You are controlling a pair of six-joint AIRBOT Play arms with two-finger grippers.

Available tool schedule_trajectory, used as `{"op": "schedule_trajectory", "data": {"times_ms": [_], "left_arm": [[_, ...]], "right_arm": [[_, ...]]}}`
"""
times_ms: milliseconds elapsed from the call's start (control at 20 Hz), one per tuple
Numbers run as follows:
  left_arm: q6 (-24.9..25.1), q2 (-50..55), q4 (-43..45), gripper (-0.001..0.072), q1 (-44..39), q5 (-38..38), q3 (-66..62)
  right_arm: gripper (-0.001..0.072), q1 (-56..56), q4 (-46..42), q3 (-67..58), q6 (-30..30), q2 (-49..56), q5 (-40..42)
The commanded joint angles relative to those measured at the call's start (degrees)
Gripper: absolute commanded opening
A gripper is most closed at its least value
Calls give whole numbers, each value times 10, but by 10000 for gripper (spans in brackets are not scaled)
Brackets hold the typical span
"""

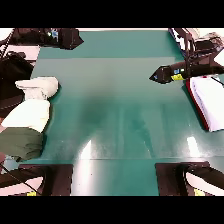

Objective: Fold the shirts.

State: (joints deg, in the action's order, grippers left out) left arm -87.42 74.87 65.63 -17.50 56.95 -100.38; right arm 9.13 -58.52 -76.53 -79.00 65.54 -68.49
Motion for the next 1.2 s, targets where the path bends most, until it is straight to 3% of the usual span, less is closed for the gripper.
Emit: {"op": "schedule_trajectory", "data": {"times_ms": [0, 600, 700, 800, 850, 900, 950, 1150], "left_arm": [[0, 0, 0, 29, 0, -26, -1], [10, 1, 13, 30, 0, -73, 0], [19, -3, 90, 30, 19, -54, -1], [7, 1, 198, 38, 56, 20, 0], [-8, 8, 241, 285, 79, 59, 0], [-30, 20, 272, 616, 104, 87, 6], [-46, 30, 283, 679, 128, 99, 20], [-57, 82, 283, 674, 196, 75, 123]], "right_arm": [[14, 1, 1, 0, 0, 0, 10], [14, 2, 1, 0, 0, 0, 8], [14, 1, 1, 0, 0, 0, 8], [14, 1, 0, 0, 0, 0, 8], [14, 1, 0, 0, 0, 0, 8], [14, 2, 1, 0, 0, 1, 10], [14, 2, 1, 0, 0, 1, 13], [14, 2, 1, 0, 0, 1, 12]]}}
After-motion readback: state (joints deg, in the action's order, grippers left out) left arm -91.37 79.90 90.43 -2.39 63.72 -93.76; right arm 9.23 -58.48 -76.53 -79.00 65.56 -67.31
